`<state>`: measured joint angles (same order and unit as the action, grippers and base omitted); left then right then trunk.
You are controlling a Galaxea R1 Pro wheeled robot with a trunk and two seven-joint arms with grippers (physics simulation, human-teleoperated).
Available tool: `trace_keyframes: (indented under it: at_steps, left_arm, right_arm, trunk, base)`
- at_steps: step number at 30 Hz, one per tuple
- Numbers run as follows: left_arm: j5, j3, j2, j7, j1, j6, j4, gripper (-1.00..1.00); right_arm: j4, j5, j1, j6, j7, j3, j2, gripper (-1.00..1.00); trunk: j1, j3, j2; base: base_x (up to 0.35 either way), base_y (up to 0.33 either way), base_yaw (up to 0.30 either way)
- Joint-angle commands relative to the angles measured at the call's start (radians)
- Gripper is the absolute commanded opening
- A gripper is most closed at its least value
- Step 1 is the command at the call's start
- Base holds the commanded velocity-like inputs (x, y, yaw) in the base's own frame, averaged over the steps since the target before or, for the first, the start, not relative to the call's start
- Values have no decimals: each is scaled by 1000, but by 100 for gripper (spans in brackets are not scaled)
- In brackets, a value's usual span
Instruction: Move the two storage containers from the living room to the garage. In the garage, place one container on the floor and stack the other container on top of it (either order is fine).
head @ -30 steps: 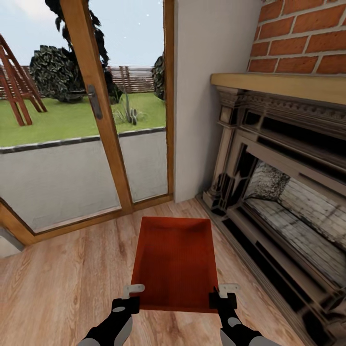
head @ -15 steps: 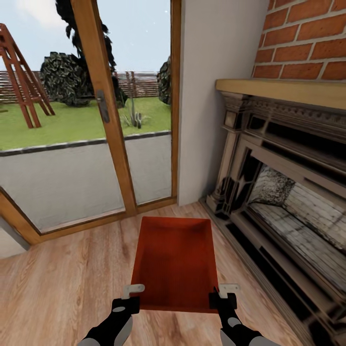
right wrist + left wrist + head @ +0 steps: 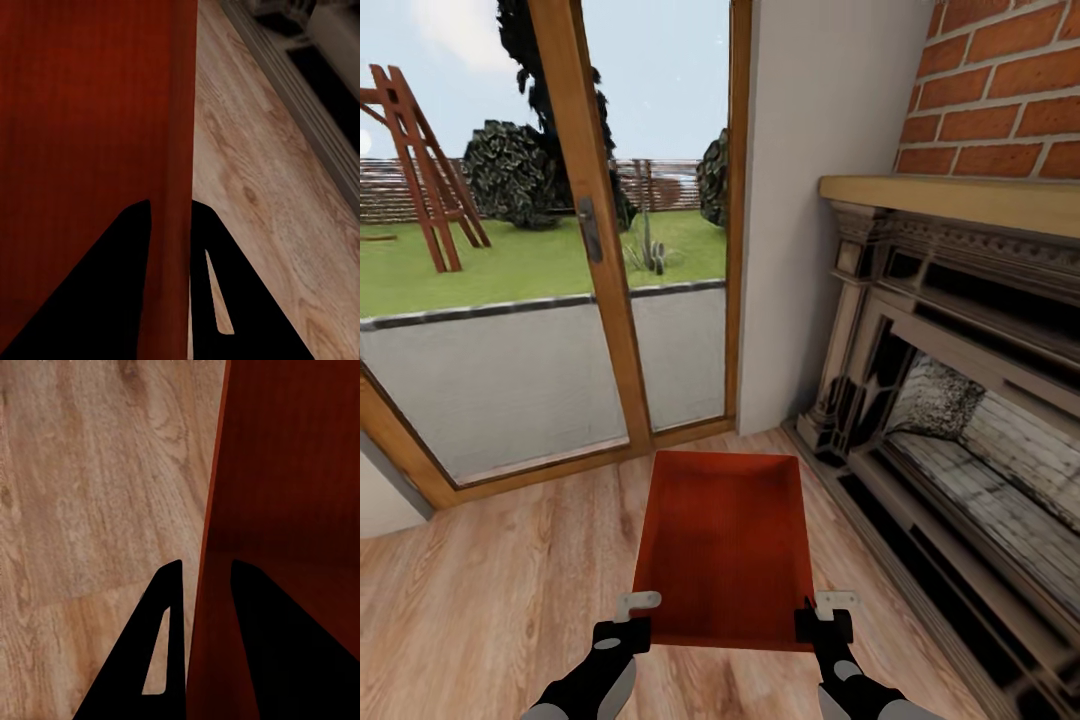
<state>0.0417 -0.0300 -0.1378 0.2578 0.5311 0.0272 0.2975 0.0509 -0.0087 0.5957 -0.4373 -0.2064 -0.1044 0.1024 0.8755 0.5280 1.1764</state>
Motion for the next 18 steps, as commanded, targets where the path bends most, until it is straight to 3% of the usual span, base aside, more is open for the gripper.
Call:
trace_keyframes:
  at_steps: [1,5,18]
  left_arm:
    - [24,-10,0,5,0,3,-3,-100]
    - [24,-10,0,5,0,3,-3,-100]
    - [24,-10,0,5,0,3,-3,-100]
  right_arm:
    - [38,13,1,-14,-4,8,0,-100]
    - [38,13,1,-14,-4,8,0,-100]
    - [38,12,1,-12,-2,8,-1,-100]
  trunk:
    - [0,-1,1]
    - [0,-7,1]
    - [-50,-54,-90]
  base:
    - [0,0,81]
    - [0,0,80]
    - [0,0,19]
